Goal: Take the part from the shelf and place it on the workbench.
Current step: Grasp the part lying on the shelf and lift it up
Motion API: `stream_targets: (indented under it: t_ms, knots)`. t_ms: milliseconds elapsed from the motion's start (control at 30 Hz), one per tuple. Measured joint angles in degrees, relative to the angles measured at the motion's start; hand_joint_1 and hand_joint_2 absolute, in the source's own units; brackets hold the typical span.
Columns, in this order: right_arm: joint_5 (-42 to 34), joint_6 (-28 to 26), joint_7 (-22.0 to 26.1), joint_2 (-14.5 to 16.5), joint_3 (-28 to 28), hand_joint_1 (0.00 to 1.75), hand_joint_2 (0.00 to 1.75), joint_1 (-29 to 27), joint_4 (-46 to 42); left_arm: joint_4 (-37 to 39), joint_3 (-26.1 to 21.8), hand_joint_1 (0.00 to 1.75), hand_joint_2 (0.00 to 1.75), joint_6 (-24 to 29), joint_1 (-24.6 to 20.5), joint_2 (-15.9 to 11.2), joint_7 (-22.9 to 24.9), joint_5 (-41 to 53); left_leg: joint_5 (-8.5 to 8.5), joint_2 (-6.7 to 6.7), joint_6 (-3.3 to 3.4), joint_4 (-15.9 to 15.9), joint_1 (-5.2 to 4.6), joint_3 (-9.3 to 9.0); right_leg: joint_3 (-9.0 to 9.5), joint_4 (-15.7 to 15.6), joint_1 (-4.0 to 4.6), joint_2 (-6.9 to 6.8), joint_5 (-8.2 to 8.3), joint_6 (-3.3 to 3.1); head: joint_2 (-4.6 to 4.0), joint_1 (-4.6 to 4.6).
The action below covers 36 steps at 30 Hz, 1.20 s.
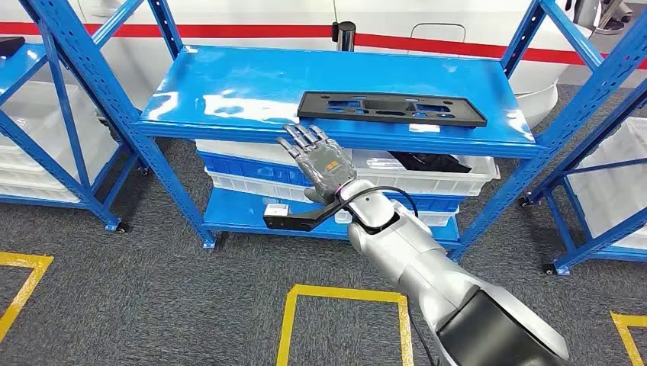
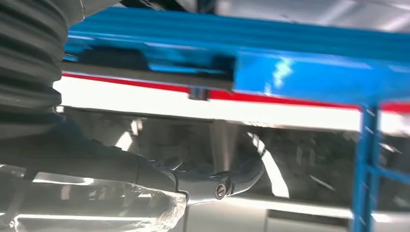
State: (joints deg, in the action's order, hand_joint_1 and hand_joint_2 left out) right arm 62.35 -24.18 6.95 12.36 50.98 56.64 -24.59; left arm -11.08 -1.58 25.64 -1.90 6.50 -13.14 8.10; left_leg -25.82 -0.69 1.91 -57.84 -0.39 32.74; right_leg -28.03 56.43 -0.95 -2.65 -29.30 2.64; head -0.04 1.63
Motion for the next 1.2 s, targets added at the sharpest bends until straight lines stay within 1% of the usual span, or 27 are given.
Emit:
stream_targets:
  t_ms: [167, 333, 533, 767, 933, 1200]
  knots:
    - [0.7, 2.1, -2.8, 0.3, 0.2, 0.0, 1.75, 0.3, 2.7, 0.0, 0.0, 0.0, 0.0, 0.1, -0.1, 0.0, 0.1, 0.2, 0.0, 0.0, 0.0, 0.0, 0.0, 0.0, -0.01, 0.0, 0.0, 0.0, 0.0, 0.0, 0.0, 0.02]
    - [0.8, 3.1, -5.8, 0.3, 0.2, 0.0, 1.75, 0.6, 5.1, 0.0, 0.0, 0.0, 0.0, 0.3, -0.2, 0.0, 0.5, 0.4, 0.0, -0.01, 0.0, 0.0, 0.0, 0.0, -0.03, 0.0, 0.0, 0.01, 0.0, 0.0, 0.0, 0.02]
    - [-0.3, 3.4, -9.3, -0.9, -0.6, 0.0, 1.75, 1.5, 7.0, 0.0, 0.0, 0.0, 0.0, 0.7, -0.2, 0.0, 0.6, 0.6, 0.0, -0.01, 0.0, 0.0, 0.0, 0.01, -0.05, 0.0, 0.0, 0.01, 0.0, 0.0, 0.0, 0.02]
    - [-2.9, 0.5, -9.1, -3.0, -4.0, 0.0, 1.75, 2.5, 7.9, 0.0, -0.1, 0.0, 0.0, 0.8, -0.2, 0.0, 0.7, 0.9, 0.01, -0.01, 0.01, 0.0, -0.01, 0.02, -0.04, 0.0, 0.0, 0.01, 0.01, 0.01, 0.0, 0.01]
    - [-3.2, 0.2, -8.5, -3.5, -5.6, 0.0, 1.75, 3.4, 8.0, 0.0, -0.1, 0.0, 0.0, 0.9, -0.2, 0.0, 0.7, 0.9, 0.01, -0.01, 0.01, 0.0, 0.0, 0.02, -0.05, 0.0, 0.0, 0.01, 0.01, 0.01, 0.0, 0.02]
    - [-3.2, -1.0, -8.2, -3.9, -6.8, 0.0, 1.75, 3.8, 8.0, 0.1, -0.1, 0.0, 0.0, 0.7, -0.2, 0.0, 0.6, 1.2, 0.01, -0.02, 0.01, 0.0, 0.0, 0.03, -0.05, 0.0, 0.0, 0.01, 0.01, 0.01, 0.0, 0.01]
